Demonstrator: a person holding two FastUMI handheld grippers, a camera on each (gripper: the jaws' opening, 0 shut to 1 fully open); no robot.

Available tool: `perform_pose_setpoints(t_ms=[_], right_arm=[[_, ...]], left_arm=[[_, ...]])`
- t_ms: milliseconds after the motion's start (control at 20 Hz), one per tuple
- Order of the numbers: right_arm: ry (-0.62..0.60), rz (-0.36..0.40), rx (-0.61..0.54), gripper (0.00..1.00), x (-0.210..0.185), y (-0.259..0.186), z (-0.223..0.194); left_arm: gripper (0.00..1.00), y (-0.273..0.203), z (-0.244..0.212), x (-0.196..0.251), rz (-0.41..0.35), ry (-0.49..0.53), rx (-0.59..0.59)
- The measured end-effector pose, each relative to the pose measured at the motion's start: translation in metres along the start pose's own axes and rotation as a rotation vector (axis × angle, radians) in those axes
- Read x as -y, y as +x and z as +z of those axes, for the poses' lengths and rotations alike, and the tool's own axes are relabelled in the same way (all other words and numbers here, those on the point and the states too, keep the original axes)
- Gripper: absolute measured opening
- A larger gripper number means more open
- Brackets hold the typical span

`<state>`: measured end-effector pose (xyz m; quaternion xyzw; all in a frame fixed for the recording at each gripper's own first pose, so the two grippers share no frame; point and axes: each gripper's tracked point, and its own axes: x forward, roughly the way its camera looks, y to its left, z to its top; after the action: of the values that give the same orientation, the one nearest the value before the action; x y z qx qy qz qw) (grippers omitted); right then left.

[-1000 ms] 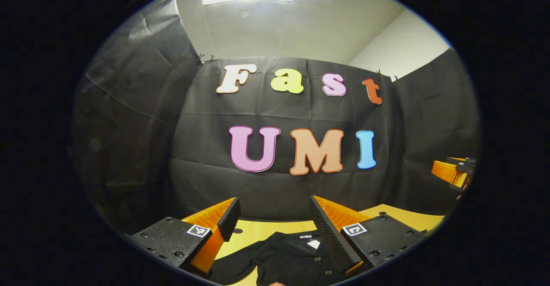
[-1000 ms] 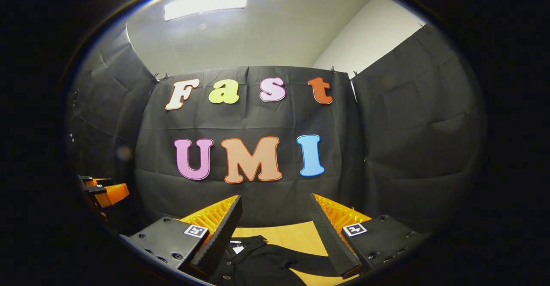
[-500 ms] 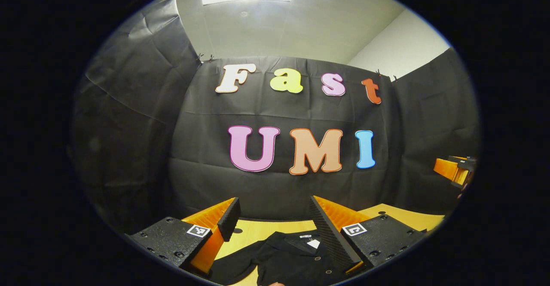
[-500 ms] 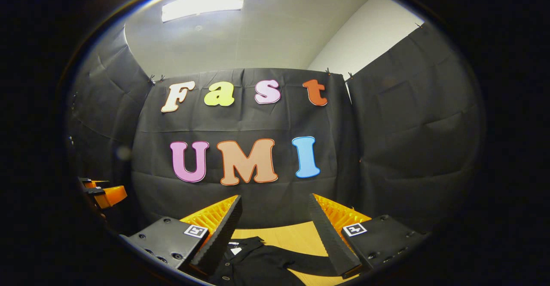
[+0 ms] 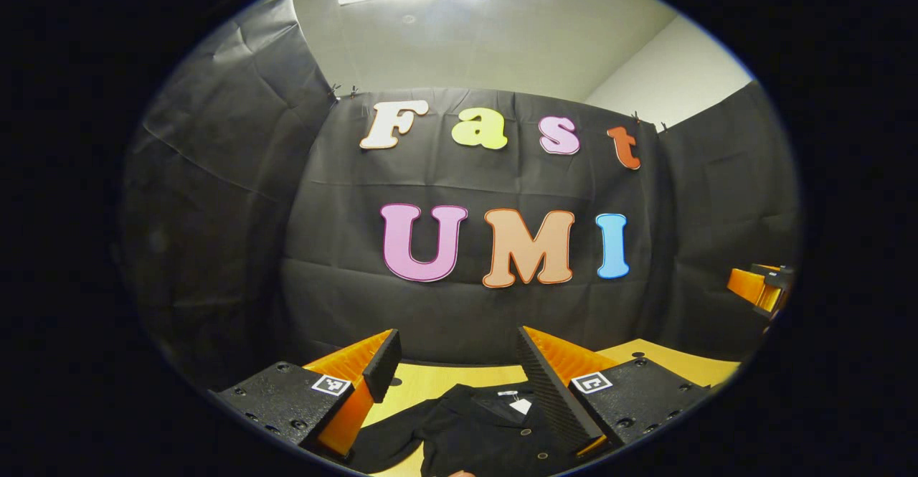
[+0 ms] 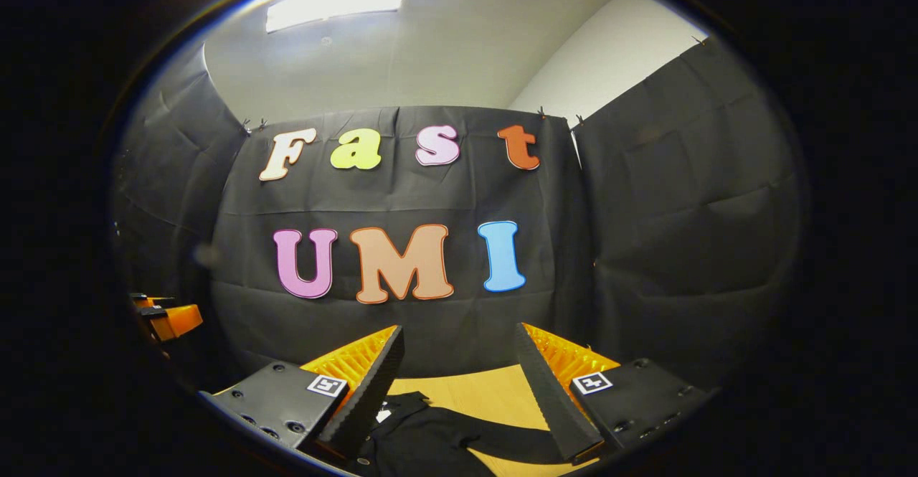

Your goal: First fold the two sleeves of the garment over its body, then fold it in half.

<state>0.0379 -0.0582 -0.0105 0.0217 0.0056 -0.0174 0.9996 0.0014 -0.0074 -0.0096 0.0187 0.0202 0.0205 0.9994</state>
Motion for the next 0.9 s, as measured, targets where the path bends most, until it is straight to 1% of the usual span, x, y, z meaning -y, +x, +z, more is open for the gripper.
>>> perform_pose_setpoints(t_ms=[150,400,650,750,900], right_arm=[[-0.002,-0.017,-0.009,0.98,0.02,0.011,-0.005],[-0.005,-0.069,-0.066,0.97,0.071,0.032,-0.031],[-0.042,-0.124,-0.146,0.97,0.132,0.049,-0.072],[-0.046,-0.131,-0.182,0.98,0.15,0.054,-0.091],[-0.086,-0.131,-0.255,0.98,0.175,0.061,-0.125]], left_arm=[[0.97,0.005,0.003,0.005,0.013,-0.003,0.003],[0.97,0.014,0.004,0.015,0.041,0.005,0.005],[0.97,0.022,0.004,0.027,0.069,0.019,0.002],[0.97,0.026,0.002,0.034,0.078,0.027,-0.003],[0.97,0.031,0.0,0.044,0.089,0.043,-0.011]])
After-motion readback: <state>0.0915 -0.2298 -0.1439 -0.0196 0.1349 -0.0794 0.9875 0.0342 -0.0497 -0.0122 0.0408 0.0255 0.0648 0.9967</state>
